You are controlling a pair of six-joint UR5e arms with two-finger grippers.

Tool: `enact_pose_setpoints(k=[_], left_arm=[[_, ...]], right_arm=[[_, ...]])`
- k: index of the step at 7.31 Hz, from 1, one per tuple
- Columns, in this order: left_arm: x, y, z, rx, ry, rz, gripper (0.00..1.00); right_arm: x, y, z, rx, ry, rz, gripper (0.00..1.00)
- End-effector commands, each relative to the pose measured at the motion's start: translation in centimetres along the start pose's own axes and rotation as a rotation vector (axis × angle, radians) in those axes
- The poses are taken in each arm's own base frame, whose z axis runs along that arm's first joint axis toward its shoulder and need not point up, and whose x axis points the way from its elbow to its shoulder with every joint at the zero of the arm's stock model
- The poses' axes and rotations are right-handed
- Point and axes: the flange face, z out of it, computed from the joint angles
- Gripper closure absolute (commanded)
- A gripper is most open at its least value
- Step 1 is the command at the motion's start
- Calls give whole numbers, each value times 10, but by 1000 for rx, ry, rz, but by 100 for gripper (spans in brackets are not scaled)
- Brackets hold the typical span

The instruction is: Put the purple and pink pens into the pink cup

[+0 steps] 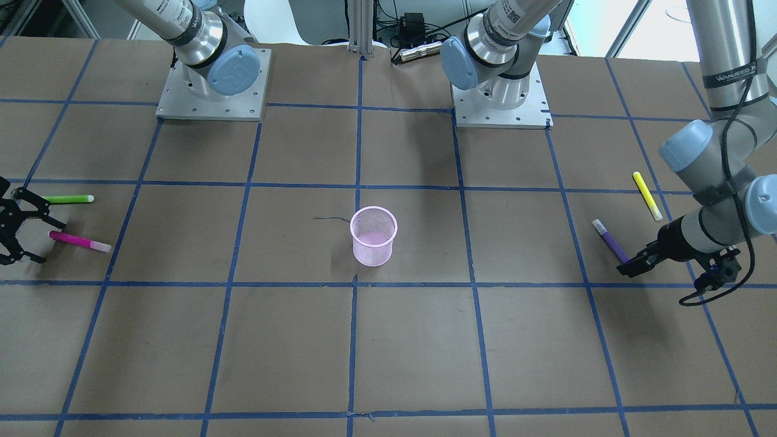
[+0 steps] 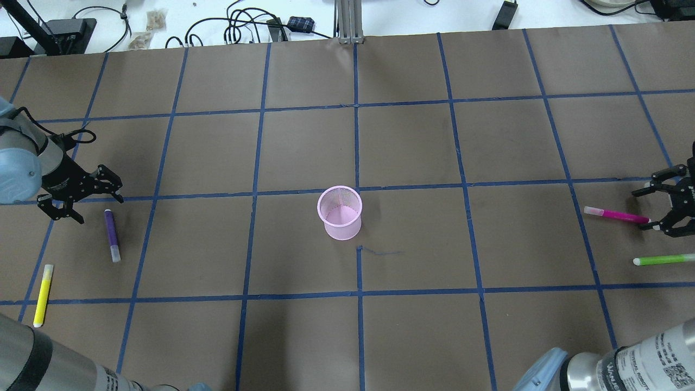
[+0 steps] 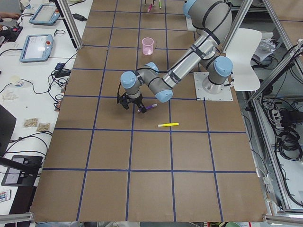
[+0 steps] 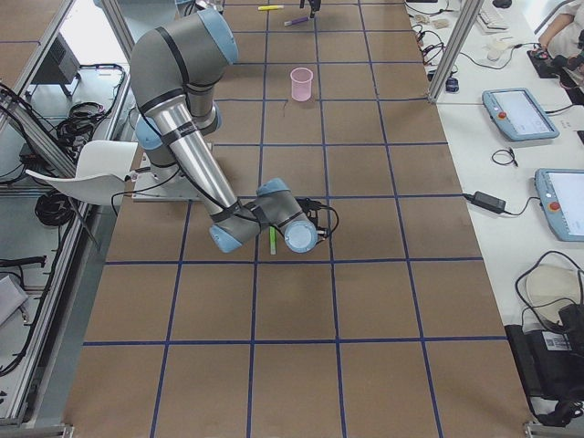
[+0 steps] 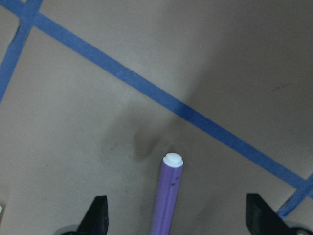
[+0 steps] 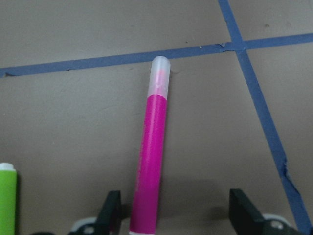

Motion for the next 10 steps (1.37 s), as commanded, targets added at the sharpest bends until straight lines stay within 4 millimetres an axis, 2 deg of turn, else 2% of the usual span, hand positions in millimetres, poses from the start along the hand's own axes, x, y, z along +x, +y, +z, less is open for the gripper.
enact_pose_setpoints(k=[1, 2, 3, 4, 5, 7, 8, 9, 10], left_arm=[[0, -6, 13, 3, 0, 1, 5], [1, -6, 12, 6, -2, 8, 18], [1, -8, 11, 8, 2, 10, 26], [1, -8, 11, 6, 1, 10, 39], [1, -7, 12, -3, 3, 7, 40], [1, -5, 15, -12, 3, 8, 40], [1, -5, 16, -15, 0, 3, 44], [1, -4, 16, -18, -3, 4, 60], [1, -2, 17, -55, -1, 7, 86]], right_arm=[[0, 0, -1, -3, 1, -14, 46], [0, -1, -1, -6, -2, -14, 62], [-1, 0, -1, -26, -26, -19, 75], [-2, 0, -1, -27, -27, -19, 84], [-1, -2, -4, -31, -24, -21, 89], [-1, -3, -4, -33, -27, -16, 93], [1, -5, -10, -50, -32, -15, 93], [2, -14, -21, -74, -31, -18, 94], [5, -35, -38, -106, -11, -9, 94]])
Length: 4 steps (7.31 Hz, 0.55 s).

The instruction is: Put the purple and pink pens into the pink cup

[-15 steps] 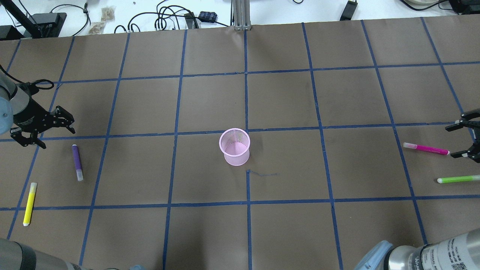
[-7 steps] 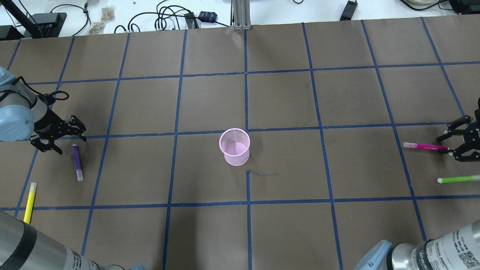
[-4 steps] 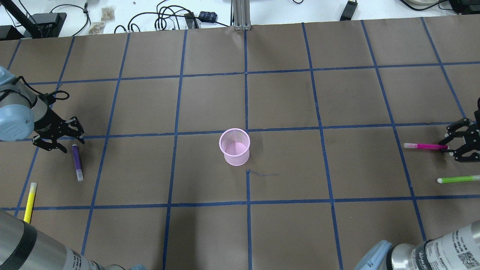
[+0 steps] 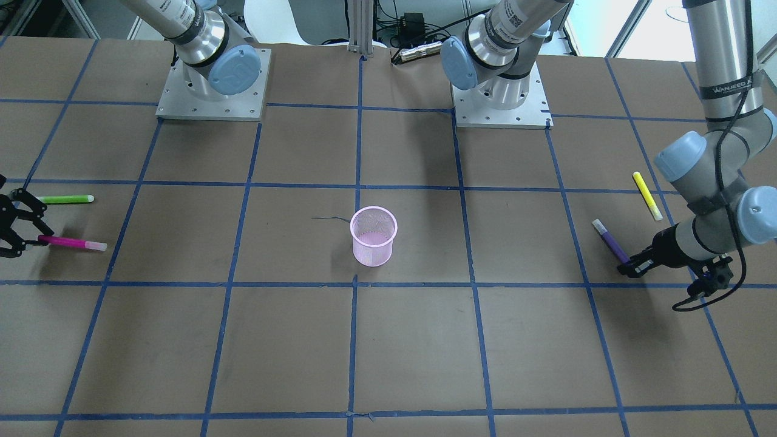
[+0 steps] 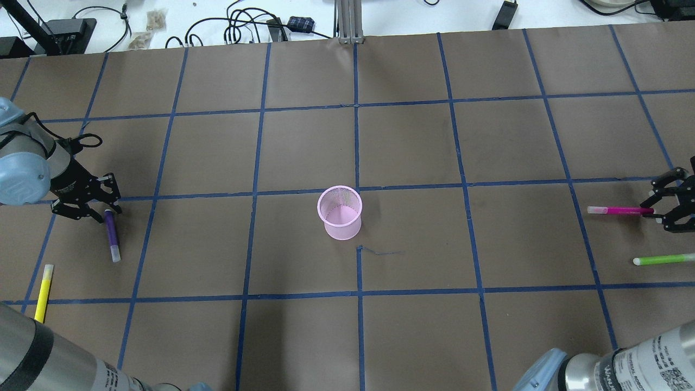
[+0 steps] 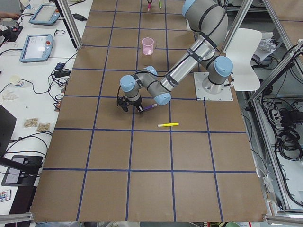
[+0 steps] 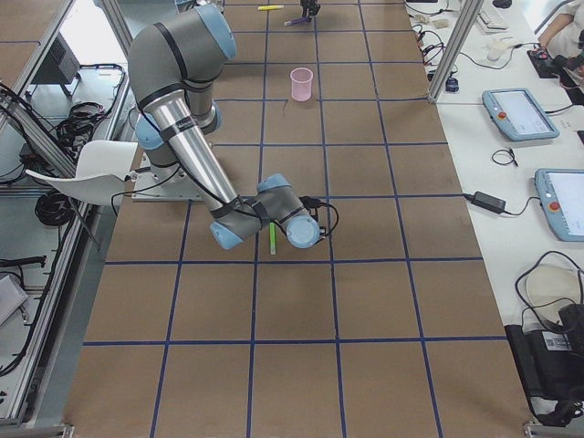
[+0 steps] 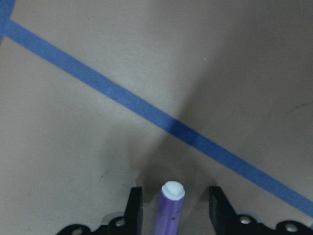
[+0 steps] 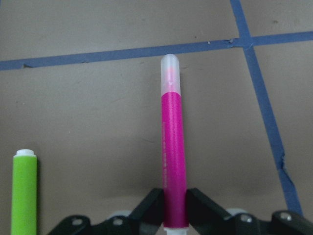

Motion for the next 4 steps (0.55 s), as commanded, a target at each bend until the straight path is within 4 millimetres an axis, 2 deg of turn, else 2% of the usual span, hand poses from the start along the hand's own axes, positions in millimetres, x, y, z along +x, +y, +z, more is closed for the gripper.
enact_pose_setpoints(k=[1, 2, 3, 4], left_arm=[[0, 2, 0, -37, 2, 4, 100], [0, 2, -3, -31, 2, 5, 100], [1, 3, -7, -23, 5, 6, 100], [10, 7, -20, 2, 0, 20, 100]], right_arm=[[10, -55, -34, -67, 22, 9, 94], [11, -96, -51, -80, 19, 42, 94], [12, -141, -60, -92, 13, 68, 94], [11, -192, -65, -101, 0, 102, 94]])
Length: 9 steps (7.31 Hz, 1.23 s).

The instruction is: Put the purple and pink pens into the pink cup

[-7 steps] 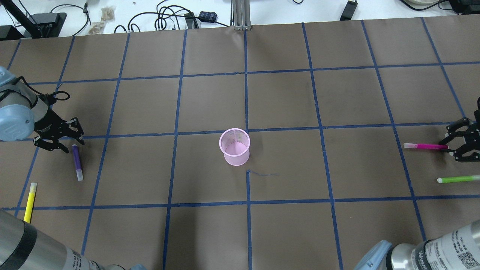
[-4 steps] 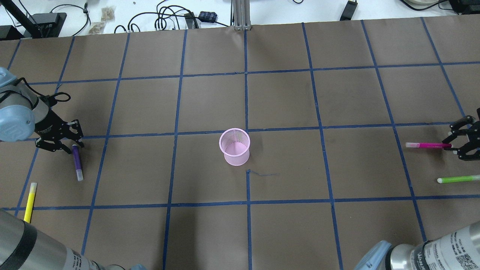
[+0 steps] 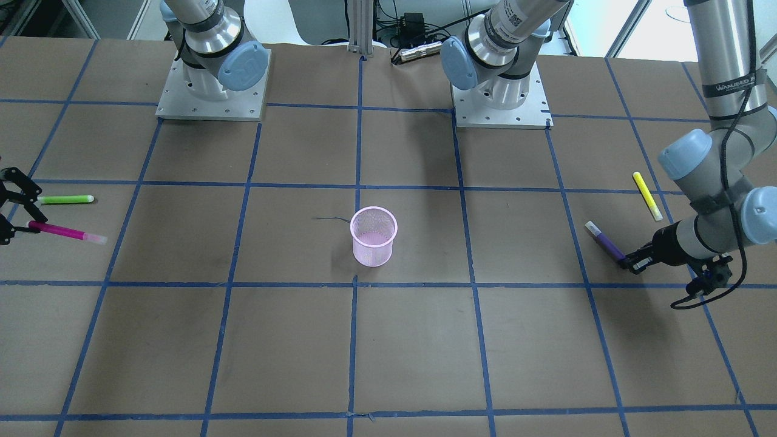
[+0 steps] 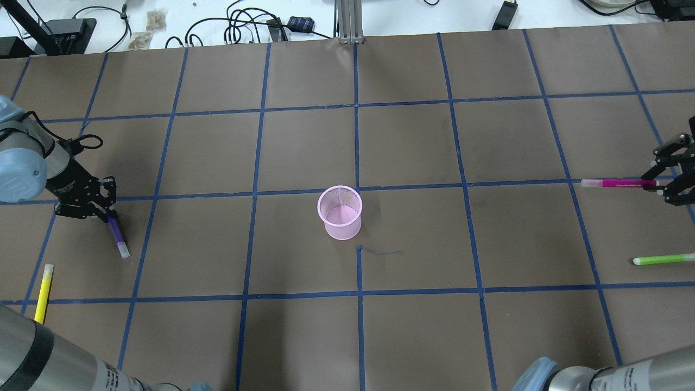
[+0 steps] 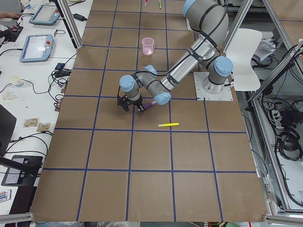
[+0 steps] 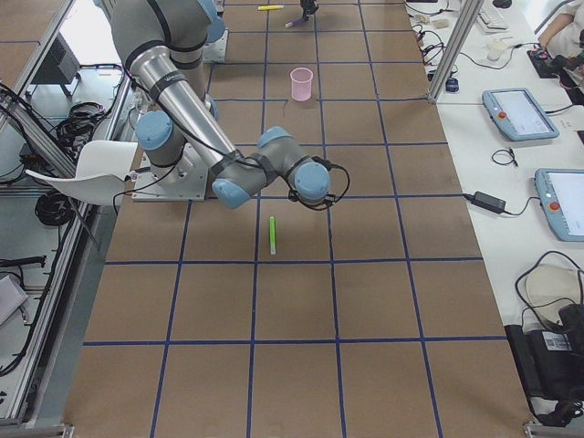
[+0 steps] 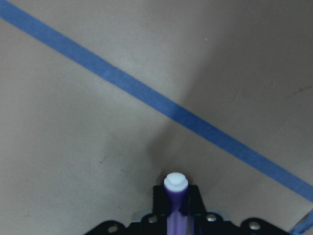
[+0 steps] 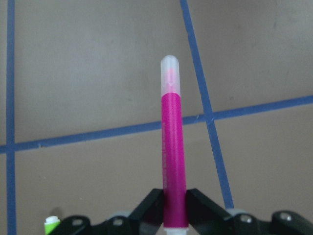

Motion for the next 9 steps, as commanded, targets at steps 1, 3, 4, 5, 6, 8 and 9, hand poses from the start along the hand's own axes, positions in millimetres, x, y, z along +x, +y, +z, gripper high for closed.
enact_pose_setpoints(k=[1, 3, 4, 5, 6, 8, 9], left_arm=[[15, 3, -40, 67, -8, 25, 100], [33, 11, -115, 106, -17, 59, 100], [41, 15, -130, 117, -18, 76, 100], [43, 15, -126, 111, -17, 78, 100], [44, 16, -126, 108, -17, 81, 100], [44, 16, -126, 108, -16, 81, 100], [44, 17, -127, 111, -17, 82, 100]], right_arm=[[-13, -112, -15, -61, -38, 66, 94], [-35, -230, -14, -114, -23, 152, 94], [-46, -281, 2, -125, -37, 201, 93], [-58, -327, 16, -163, -40, 240, 93], [-80, -380, 40, -199, -49, 245, 93], [-123, -464, 86, -305, 22, 211, 93], [-135, -490, 106, -351, 54, 174, 93]])
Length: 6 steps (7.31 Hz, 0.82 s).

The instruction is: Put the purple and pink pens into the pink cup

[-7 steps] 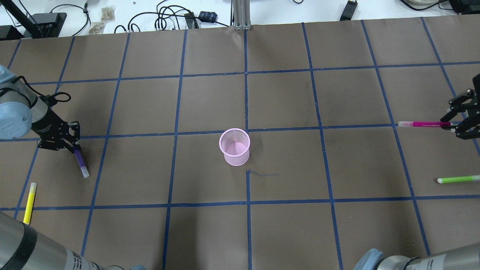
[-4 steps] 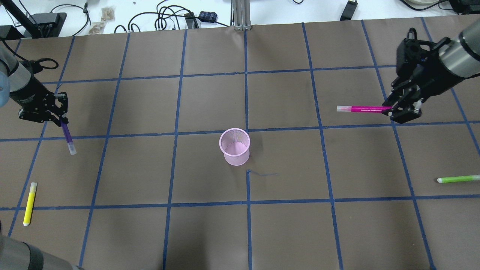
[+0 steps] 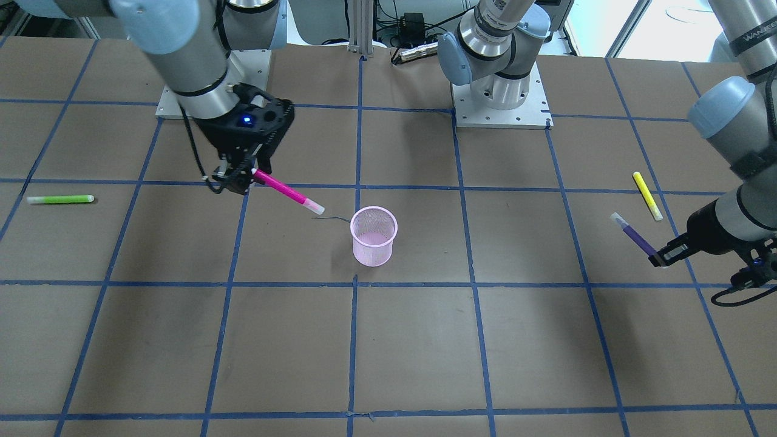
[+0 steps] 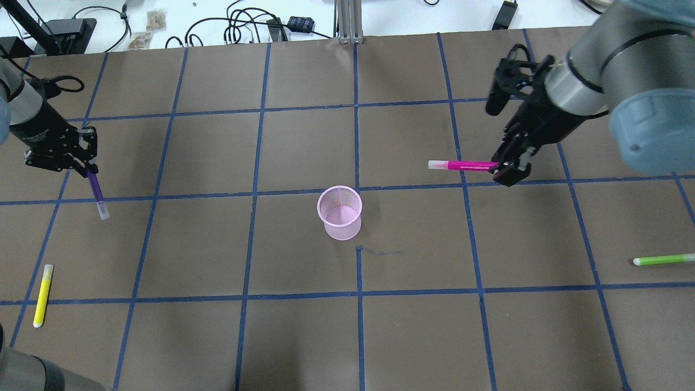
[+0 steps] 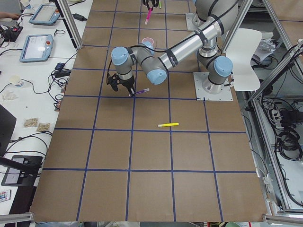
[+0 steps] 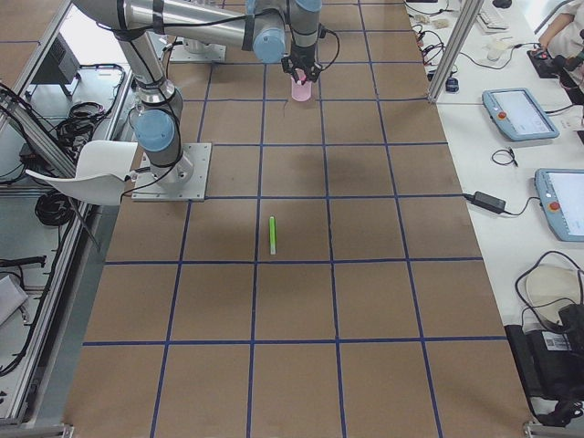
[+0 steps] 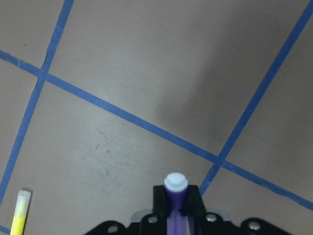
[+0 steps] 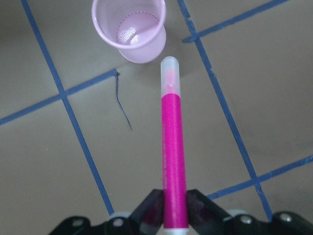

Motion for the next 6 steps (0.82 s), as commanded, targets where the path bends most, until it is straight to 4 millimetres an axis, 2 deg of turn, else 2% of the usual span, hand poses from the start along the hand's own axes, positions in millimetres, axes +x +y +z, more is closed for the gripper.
enact_pose_setpoints(k=[1, 2, 3, 4, 6], left_arm=[[0, 0, -1, 1, 0, 1, 100], [1, 0, -1, 1, 3, 1, 100], [0, 0, -2, 4, 3, 0, 100], [-1, -1, -1, 4, 4, -2, 100], [-1, -1, -1, 4, 6, -2, 100]], right_arm=[[-50, -62, 29, -108, 106, -70, 93], [-64, -78, 41, -165, 158, -117, 93], [-70, -93, 52, -214, 183, -154, 93], [-70, -108, 59, -225, 189, -170, 92], [-58, -142, 89, -249, 169, -190, 86]])
